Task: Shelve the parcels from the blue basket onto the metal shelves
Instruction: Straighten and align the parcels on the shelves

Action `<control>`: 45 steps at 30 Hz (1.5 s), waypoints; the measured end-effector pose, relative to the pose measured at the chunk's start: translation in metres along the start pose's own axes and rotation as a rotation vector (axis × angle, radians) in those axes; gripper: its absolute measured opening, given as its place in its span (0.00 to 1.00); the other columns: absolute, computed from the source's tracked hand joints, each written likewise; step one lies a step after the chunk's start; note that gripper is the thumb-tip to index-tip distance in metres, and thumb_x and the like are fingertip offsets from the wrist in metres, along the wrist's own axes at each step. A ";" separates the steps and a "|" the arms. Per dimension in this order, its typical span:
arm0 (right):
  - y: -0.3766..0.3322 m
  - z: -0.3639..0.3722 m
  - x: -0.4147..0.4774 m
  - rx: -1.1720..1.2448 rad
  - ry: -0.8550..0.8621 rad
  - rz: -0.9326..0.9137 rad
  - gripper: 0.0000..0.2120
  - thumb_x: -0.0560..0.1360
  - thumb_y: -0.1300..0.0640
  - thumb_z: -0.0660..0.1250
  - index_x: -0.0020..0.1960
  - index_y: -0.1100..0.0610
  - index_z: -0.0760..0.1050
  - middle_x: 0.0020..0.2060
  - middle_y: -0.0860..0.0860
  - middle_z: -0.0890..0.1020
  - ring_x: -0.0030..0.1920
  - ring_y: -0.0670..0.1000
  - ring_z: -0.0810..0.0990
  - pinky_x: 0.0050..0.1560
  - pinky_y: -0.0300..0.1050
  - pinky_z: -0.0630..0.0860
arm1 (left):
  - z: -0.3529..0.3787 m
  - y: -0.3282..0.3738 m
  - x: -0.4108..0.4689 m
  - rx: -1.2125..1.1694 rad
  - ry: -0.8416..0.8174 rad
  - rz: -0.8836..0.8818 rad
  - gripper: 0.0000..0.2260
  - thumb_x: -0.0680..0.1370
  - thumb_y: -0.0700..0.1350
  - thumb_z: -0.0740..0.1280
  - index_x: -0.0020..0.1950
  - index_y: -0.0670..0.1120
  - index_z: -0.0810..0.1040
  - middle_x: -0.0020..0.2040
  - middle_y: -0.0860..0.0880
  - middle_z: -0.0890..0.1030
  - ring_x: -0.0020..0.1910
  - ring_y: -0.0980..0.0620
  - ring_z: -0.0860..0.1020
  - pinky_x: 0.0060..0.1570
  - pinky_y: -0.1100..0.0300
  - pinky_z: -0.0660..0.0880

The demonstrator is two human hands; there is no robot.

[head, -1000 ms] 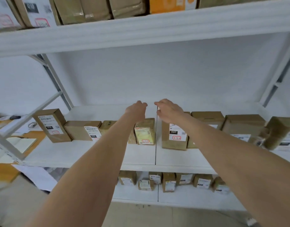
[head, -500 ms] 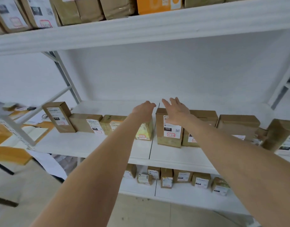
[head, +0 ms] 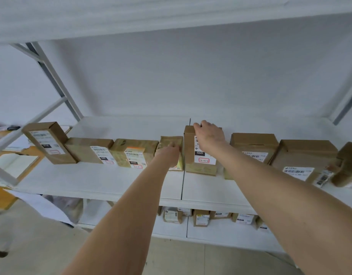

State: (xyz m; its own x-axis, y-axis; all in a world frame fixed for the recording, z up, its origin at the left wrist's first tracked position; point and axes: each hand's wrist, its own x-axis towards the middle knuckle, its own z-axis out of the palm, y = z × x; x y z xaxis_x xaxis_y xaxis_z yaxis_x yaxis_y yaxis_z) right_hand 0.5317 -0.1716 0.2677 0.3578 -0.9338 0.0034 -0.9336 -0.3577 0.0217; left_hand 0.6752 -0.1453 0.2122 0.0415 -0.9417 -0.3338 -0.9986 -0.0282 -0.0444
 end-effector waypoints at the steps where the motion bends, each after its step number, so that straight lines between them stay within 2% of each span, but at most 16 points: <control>1: -0.001 0.001 0.003 0.008 0.010 -0.002 0.26 0.74 0.68 0.63 0.70 0.59 0.63 0.62 0.56 0.70 0.60 0.57 0.72 0.49 0.46 0.67 | 0.001 -0.001 0.003 -0.008 0.001 0.001 0.30 0.75 0.30 0.56 0.77 0.43 0.55 0.77 0.46 0.56 0.70 0.40 0.67 0.65 0.45 0.69; 6: -0.003 0.007 0.014 0.012 0.038 -0.021 0.31 0.74 0.68 0.65 0.73 0.58 0.59 0.67 0.57 0.67 0.65 0.56 0.67 0.60 0.45 0.67 | -0.004 -0.004 0.011 -0.024 -0.020 0.014 0.31 0.75 0.29 0.55 0.77 0.44 0.57 0.78 0.47 0.54 0.66 0.41 0.71 0.55 0.50 0.74; 8: -0.002 0.008 0.017 0.008 0.031 -0.031 0.31 0.74 0.67 0.65 0.74 0.58 0.58 0.68 0.57 0.65 0.67 0.56 0.66 0.63 0.45 0.65 | -0.008 -0.005 0.010 -0.008 -0.035 0.017 0.31 0.75 0.28 0.55 0.77 0.44 0.58 0.77 0.46 0.55 0.65 0.42 0.72 0.56 0.52 0.74; 11: 0.001 0.011 0.018 0.016 -0.012 -0.041 0.34 0.76 0.63 0.64 0.77 0.56 0.51 0.72 0.57 0.61 0.74 0.58 0.56 0.70 0.49 0.59 | -0.017 -0.003 0.004 -0.026 -0.047 0.003 0.24 0.76 0.30 0.55 0.72 0.40 0.64 0.73 0.43 0.65 0.62 0.43 0.74 0.55 0.53 0.73; 13: 0.008 0.008 0.015 0.028 -0.024 -0.033 0.40 0.77 0.55 0.67 0.78 0.54 0.44 0.76 0.57 0.54 0.77 0.59 0.46 0.75 0.55 0.50 | -0.030 0.001 -0.003 -0.075 0.055 -0.073 0.19 0.78 0.33 0.57 0.68 0.40 0.68 0.66 0.43 0.72 0.61 0.43 0.75 0.54 0.53 0.73; 15: 0.020 -0.002 0.008 0.031 -0.021 -0.032 0.47 0.74 0.48 0.71 0.78 0.54 0.41 0.77 0.56 0.51 0.78 0.59 0.43 0.76 0.58 0.47 | -0.052 0.008 -0.011 -0.103 0.221 -0.144 0.20 0.78 0.37 0.60 0.70 0.42 0.65 0.65 0.44 0.70 0.64 0.44 0.72 0.56 0.51 0.73; 20: 0.066 -0.037 -0.020 0.077 0.046 -0.009 0.45 0.74 0.40 0.67 0.79 0.55 0.45 0.78 0.56 0.52 0.78 0.58 0.44 0.76 0.58 0.47 | -0.095 0.057 -0.026 -0.114 0.432 -0.060 0.24 0.78 0.36 0.61 0.73 0.46 0.62 0.68 0.46 0.66 0.67 0.47 0.67 0.55 0.53 0.72; 23: 0.098 -0.046 -0.039 0.093 0.046 0.040 0.36 0.79 0.42 0.60 0.78 0.56 0.50 0.77 0.57 0.56 0.78 0.58 0.45 0.76 0.58 0.49 | -0.098 0.102 -0.036 -0.085 0.406 0.060 0.24 0.78 0.38 0.61 0.74 0.46 0.63 0.69 0.46 0.66 0.68 0.47 0.68 0.58 0.52 0.73; 26: 0.134 -0.045 -0.061 0.091 -0.002 0.073 0.32 0.80 0.40 0.57 0.77 0.55 0.54 0.77 0.57 0.57 0.78 0.58 0.46 0.76 0.58 0.49 | -0.097 0.148 -0.046 -0.036 0.350 0.155 0.24 0.78 0.45 0.63 0.74 0.47 0.63 0.70 0.47 0.65 0.68 0.46 0.68 0.61 0.49 0.73; 29: 0.167 -0.042 -0.080 0.102 -0.067 0.073 0.36 0.77 0.35 0.59 0.76 0.55 0.56 0.76 0.57 0.58 0.78 0.59 0.46 0.75 0.59 0.50 | -0.090 0.187 -0.050 -0.018 0.318 0.206 0.26 0.78 0.49 0.64 0.74 0.46 0.63 0.70 0.46 0.66 0.68 0.46 0.68 0.61 0.48 0.72; 32: 0.190 -0.043 -0.093 0.102 -0.166 0.065 0.46 0.68 0.31 0.67 0.76 0.55 0.56 0.75 0.57 0.60 0.77 0.60 0.48 0.74 0.59 0.54 | -0.084 0.211 -0.046 0.017 0.282 0.196 0.27 0.77 0.44 0.66 0.74 0.45 0.61 0.71 0.46 0.66 0.69 0.47 0.68 0.57 0.49 0.73; 36: 0.206 -0.038 -0.099 0.011 -0.341 0.117 0.54 0.63 0.38 0.77 0.77 0.55 0.50 0.72 0.55 0.65 0.73 0.60 0.61 0.68 0.58 0.64 | -0.080 0.226 -0.036 0.062 0.263 0.188 0.31 0.75 0.40 0.67 0.75 0.46 0.57 0.71 0.47 0.66 0.69 0.47 0.67 0.51 0.52 0.74; 37: 0.208 -0.034 -0.100 -0.002 -0.369 0.140 0.52 0.64 0.42 0.78 0.76 0.55 0.51 0.68 0.55 0.68 0.69 0.60 0.67 0.65 0.57 0.68 | -0.078 0.228 -0.032 0.085 0.261 0.179 0.30 0.75 0.38 0.66 0.75 0.46 0.58 0.69 0.47 0.67 0.67 0.47 0.69 0.48 0.53 0.73; 39: 0.212 -0.028 -0.099 -0.026 -0.347 0.157 0.37 0.69 0.55 0.74 0.71 0.58 0.59 0.60 0.54 0.74 0.60 0.59 0.76 0.55 0.52 0.73 | -0.077 0.231 -0.025 0.136 0.245 0.156 0.28 0.76 0.36 0.63 0.74 0.48 0.60 0.65 0.46 0.70 0.62 0.45 0.72 0.43 0.55 0.71; 41: 0.214 -0.025 -0.098 -0.062 -0.259 0.143 0.22 0.72 0.64 0.68 0.64 0.59 0.69 0.56 0.53 0.78 0.55 0.57 0.78 0.46 0.47 0.71 | -0.076 0.231 -0.019 0.157 0.241 0.145 0.27 0.77 0.34 0.62 0.73 0.50 0.62 0.63 0.46 0.70 0.61 0.45 0.74 0.43 0.55 0.70; 45: 0.211 -0.023 -0.083 -0.102 -0.176 0.097 0.15 0.74 0.65 0.64 0.60 0.57 0.73 0.51 0.53 0.78 0.52 0.56 0.78 0.44 0.45 0.68 | -0.077 0.223 -0.006 0.179 0.287 0.132 0.29 0.76 0.32 0.63 0.73 0.51 0.62 0.62 0.46 0.69 0.61 0.45 0.73 0.43 0.55 0.71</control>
State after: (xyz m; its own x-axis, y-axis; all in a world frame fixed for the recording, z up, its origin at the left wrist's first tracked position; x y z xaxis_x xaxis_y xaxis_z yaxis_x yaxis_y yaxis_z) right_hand 0.3051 -0.1690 0.2946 0.2493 -0.9544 -0.1641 -0.9535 -0.2715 0.1307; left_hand 0.4497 -0.1721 0.2772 -0.1235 -0.9898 -0.0713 -0.9721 0.1351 -0.1917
